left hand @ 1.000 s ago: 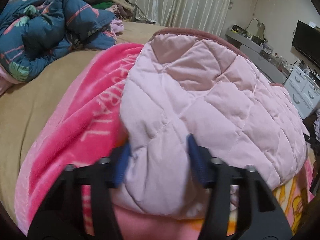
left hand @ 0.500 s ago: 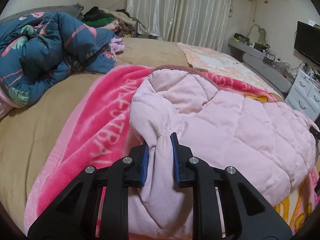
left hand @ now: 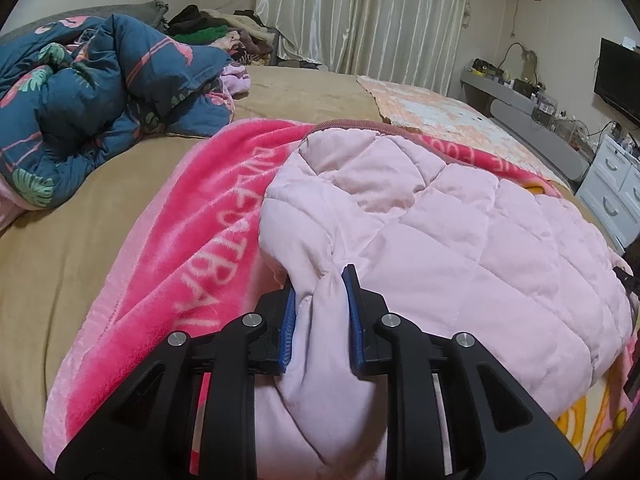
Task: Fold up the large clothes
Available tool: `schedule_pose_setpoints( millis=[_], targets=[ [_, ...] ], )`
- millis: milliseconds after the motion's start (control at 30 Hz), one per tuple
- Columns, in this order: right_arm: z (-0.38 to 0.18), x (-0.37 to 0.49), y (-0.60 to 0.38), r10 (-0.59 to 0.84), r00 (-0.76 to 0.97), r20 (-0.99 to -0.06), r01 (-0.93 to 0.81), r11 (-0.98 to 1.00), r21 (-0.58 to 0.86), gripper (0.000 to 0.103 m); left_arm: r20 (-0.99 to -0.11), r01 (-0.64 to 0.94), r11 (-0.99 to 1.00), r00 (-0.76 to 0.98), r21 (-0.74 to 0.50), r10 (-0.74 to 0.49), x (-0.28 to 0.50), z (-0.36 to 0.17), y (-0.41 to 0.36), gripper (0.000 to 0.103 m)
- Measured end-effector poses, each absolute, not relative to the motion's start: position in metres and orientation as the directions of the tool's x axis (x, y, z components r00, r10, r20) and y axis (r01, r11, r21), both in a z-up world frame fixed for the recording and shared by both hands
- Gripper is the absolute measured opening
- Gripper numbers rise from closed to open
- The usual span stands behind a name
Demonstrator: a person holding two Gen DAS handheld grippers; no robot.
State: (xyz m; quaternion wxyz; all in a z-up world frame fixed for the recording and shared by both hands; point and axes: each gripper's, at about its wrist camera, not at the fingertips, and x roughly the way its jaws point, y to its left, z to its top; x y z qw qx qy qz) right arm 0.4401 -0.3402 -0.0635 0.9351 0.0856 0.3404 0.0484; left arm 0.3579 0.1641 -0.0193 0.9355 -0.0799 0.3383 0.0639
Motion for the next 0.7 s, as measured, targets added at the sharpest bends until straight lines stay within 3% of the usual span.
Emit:
schedule_pose_setpoints(
  millis=[100,200,300,333,367,400,467,533,700],
  targets=[
    [-0.063,0.439,-0.339,0.143,0.756,-0.638,-0.024,0.981,0.192,0.018,-0.649,-0.182,0.978,0.758,-0.101,0.074,0.359,-0.023,0.164,0.017],
    [-0.062,0.437,-0.341,0.135,0.748,-0.649,-0.016,0.982,0.187,0.029,-0.655,-0.195,0.977,0.750,-0.084,0.093,0.359,-0.025,0.162,0.023],
    [-0.060,0.430,-0.349,0.132,0.748,-0.651,0.018,0.976,0.218,0.060,-0.665,-0.207,0.976,0.739,-0.074,0.106,0.357,-0.026,0.162,0.031],
    [-0.057,0.426,-0.353,0.139,0.754,-0.642,0.030,0.969,0.245,0.076,-0.667,-0.217,0.973,0.736,-0.076,0.112,0.355,-0.026,0.164,0.034],
    [-0.055,0.422,-0.355,0.145,0.760,-0.633,0.039,0.963,0.267,0.085,-0.670,-0.227,0.970,0.734,-0.086,0.112,0.352,-0.024,0.166,0.042],
    [-0.051,0.416,-0.358,0.153,0.769,-0.621,0.046,0.955,0.292,0.087,-0.672,-0.237,0.966,0.733,-0.104,0.107,0.348,-0.022,0.168,0.053],
    [-0.046,0.404,-0.362,0.176,0.778,-0.603,0.043,0.943,0.331,0.094,-0.671,-0.246,0.959,0.735,-0.138,0.092,0.342,-0.019,0.171,0.063],
    [-0.042,0.391,-0.364,0.202,0.781,-0.591,0.036,0.930,0.365,0.099,-0.673,-0.251,0.955,0.735,-0.160,0.081,0.334,-0.016,0.172,0.068],
    [-0.036,0.367,-0.368,0.232,0.774,-0.589,0.045,0.908,0.417,0.099,-0.678,-0.257,0.936,0.735,-0.241,0.027,0.309,-0.015,0.172,0.089]
  ],
)
